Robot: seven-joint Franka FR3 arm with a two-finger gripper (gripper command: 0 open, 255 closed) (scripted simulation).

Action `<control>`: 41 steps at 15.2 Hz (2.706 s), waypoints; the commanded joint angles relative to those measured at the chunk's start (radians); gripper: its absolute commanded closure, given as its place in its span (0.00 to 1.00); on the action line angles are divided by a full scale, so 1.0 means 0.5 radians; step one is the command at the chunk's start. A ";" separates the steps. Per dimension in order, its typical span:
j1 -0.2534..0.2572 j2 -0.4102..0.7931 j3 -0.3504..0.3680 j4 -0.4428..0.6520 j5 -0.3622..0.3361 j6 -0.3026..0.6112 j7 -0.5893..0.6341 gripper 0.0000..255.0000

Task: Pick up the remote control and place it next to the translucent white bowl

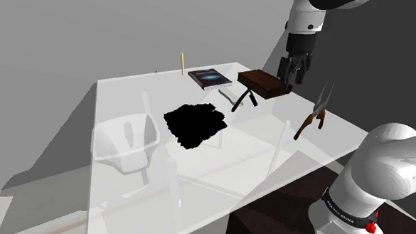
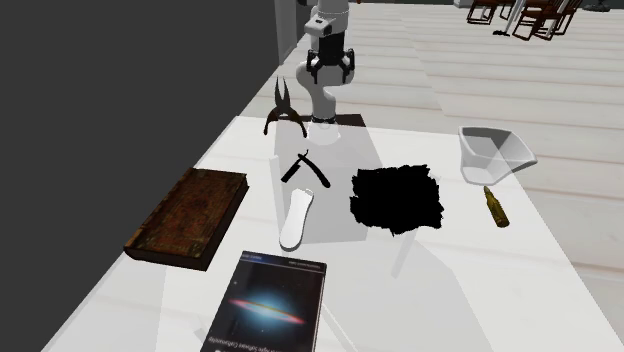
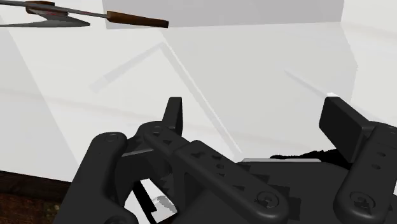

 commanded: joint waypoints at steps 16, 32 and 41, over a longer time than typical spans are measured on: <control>-0.038 1.046 -0.168 0.370 0.008 0.764 -0.100 0.00; -0.155 2.268 -0.243 1.427 0.242 1.002 -0.253 0.00; -0.195 2.541 -0.230 1.606 0.294 1.106 -0.274 0.00</control>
